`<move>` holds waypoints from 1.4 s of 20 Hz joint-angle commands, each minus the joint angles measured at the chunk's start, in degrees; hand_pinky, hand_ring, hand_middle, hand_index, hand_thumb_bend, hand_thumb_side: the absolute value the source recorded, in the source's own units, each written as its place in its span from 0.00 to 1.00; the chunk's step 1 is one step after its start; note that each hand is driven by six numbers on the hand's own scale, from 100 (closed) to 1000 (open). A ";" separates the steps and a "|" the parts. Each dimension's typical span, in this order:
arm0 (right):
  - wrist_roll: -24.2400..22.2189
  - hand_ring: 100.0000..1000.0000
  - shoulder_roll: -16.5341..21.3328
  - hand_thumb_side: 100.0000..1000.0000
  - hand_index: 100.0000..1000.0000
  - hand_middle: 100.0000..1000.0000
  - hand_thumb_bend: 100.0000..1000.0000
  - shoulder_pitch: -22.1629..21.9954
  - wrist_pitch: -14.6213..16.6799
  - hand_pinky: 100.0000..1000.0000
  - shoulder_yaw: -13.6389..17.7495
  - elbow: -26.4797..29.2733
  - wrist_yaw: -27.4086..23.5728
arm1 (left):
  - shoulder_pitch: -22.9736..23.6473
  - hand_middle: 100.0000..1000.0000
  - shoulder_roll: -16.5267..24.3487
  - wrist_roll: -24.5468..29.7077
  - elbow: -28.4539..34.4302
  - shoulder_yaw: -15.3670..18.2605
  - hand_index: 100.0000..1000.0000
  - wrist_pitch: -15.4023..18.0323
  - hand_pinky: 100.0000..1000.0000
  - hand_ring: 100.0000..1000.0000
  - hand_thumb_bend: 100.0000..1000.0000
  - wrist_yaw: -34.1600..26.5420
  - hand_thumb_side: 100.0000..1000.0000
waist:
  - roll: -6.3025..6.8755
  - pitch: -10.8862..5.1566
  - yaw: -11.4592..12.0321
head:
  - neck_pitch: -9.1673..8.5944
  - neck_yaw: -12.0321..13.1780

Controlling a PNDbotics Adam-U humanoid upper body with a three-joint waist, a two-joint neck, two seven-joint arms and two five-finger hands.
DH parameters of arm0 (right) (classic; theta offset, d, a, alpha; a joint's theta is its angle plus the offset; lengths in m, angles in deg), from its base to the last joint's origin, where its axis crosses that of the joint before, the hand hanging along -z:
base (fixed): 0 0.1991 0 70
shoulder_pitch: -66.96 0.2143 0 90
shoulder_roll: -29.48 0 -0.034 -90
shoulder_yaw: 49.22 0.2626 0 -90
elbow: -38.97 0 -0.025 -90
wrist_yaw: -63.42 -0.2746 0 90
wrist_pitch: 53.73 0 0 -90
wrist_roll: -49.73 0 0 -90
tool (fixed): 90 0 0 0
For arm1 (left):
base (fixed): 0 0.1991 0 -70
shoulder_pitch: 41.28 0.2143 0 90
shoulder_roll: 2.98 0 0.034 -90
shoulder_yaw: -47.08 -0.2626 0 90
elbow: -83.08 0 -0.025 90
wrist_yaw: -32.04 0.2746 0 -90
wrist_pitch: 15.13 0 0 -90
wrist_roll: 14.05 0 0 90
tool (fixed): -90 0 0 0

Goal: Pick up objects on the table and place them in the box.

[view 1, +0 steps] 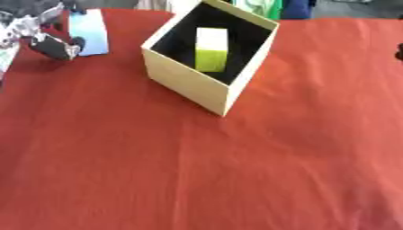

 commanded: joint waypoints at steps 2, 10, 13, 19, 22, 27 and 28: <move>-0.09 0.72 0.36 0.86 1.00 0.66 0.00 0.06 0.08 0.78 0.39 0.78 0.24 | -1.25 0.30 1.22 -0.66 1.72 0.02 0.42 -0.22 0.53 0.50 0.00 -1.84 0.11 | 0.17 -2.40 0.09 | 0.61 -0.21; -0.27 0.72 -0.49 0.85 1.00 0.66 0.00 -0.53 0.18 0.78 0.36 1.07 0.73 | -1.40 0.29 1.09 0.12 4.33 -1.20 0.41 0.14 0.53 0.49 0.00 -4.30 0.13 | 0.52 -4.06 0.57 | 2.49 -0.63; -0.35 0.72 -0.93 0.85 1.00 0.66 0.00 -0.79 0.24 0.78 0.34 1.23 0.93 | -1.64 0.29 0.90 0.67 5.55 -1.76 0.41 0.14 0.53 0.49 0.00 -5.62 0.14 | 0.72 -4.82 0.68 | 3.45 -0.66; -0.54 0.72 -1.92 0.84 1.00 0.66 0.00 -1.40 0.33 0.78 0.22 1.66 1.44 | -2.23 0.28 -0.01 1.95 7.56 -3.08 0.40 -0.22 0.52 0.48 0.00 -7.90 0.16 | 1.28 -6.55 0.86 | 4.97 -0.78; -0.66 0.72 -2.54 0.83 1.00 0.66 0.00 -1.72 0.37 0.78 0.15 1.92 1.67 | -2.28 0.28 -0.90 2.41 8.46 -3.98 0.40 -0.71 0.52 0.48 0.00 -8.79 0.18 | 1.51 -7.46 0.82 | 6.20 -1.19; -0.83 0.72 -3.42 0.83 1.00 0.66 0.00 -2.22 0.40 0.78 0.07 2.29 2.13 | -2.34 0.28 -2.81 3.14 11.29 -5.99 0.40 -0.76 0.51 0.47 0.00 -11.58 0.22 | 1.83 -8.89 0.72 | 7.65 -2.13; -0.86 0.72 -3.56 0.82 1.00 0.66 0.00 -2.31 0.40 0.78 0.06 2.35 2.22 | -2.36 0.27 -3.20 3.28 11.97 -6.40 0.40 -0.83 0.51 0.47 0.00 -12.18 0.23 | 1.89 -9.11 0.71 | 7.81 -2.22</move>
